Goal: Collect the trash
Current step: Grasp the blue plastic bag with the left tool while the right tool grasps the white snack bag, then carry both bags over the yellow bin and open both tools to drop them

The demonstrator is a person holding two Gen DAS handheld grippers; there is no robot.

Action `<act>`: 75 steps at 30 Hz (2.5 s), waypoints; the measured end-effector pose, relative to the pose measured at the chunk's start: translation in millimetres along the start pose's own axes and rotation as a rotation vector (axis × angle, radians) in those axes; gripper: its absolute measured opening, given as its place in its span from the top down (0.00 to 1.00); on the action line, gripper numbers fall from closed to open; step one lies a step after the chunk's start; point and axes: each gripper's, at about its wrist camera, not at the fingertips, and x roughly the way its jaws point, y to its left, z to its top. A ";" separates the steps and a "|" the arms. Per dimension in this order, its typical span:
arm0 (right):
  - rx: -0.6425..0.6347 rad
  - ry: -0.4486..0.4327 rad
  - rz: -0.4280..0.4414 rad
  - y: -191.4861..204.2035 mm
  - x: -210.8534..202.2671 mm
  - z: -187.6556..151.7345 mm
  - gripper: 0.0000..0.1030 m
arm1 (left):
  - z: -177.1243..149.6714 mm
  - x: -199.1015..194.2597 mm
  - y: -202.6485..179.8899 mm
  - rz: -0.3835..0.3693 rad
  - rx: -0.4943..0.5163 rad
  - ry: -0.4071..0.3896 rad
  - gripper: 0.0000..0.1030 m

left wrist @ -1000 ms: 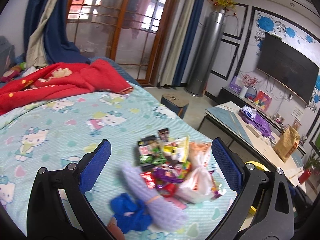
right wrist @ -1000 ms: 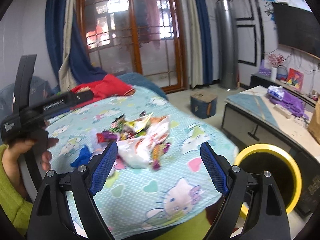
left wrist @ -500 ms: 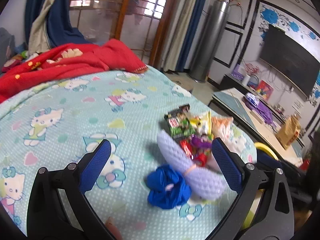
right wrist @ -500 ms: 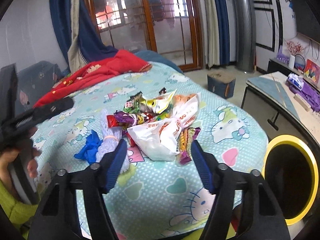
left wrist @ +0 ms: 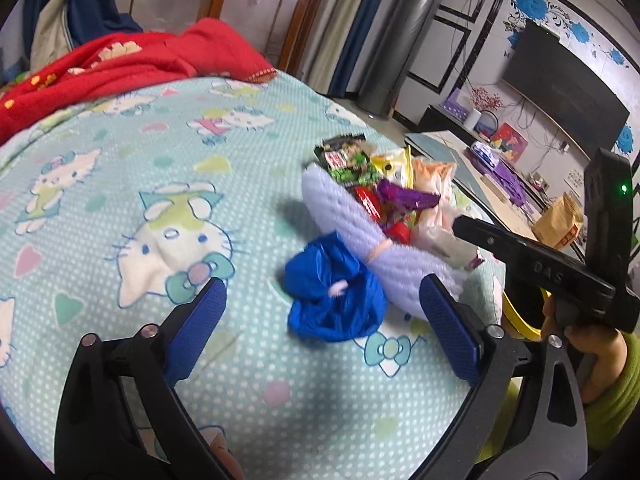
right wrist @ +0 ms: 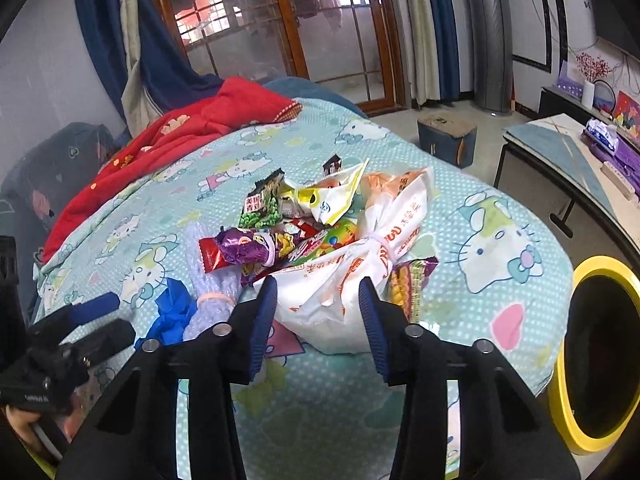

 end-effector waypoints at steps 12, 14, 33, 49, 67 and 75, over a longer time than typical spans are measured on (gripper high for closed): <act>-0.010 -0.039 0.015 1.1 -1.5 -13.6 0.91 | -13.1 28.5 -6.6 -0.048 0.013 0.106 0.50; -0.001 -0.061 0.016 -1.2 -6.5 -13.5 0.92 | -14.1 30.5 -5.8 -0.044 0.006 0.116 0.66; -0.031 -0.367 -0.004 1.6 -93.1 1.8 0.95 | 4.1 -5.8 3.6 -0.029 -0.033 0.008 0.96; -0.045 -0.453 -0.008 -8.0 -139.2 9.8 0.95 | 47.5 -70.8 -48.2 -0.077 0.067 -0.204 0.96; 0.009 -0.406 -0.114 -56.7 -157.7 -17.3 0.95 | 54.0 -34.4 -122.9 -0.222 0.201 -0.160 0.96; 0.081 -0.390 -0.189 -95.2 -169.9 -34.2 0.95 | 48.3 -13.6 -159.2 -0.278 0.266 -0.126 0.96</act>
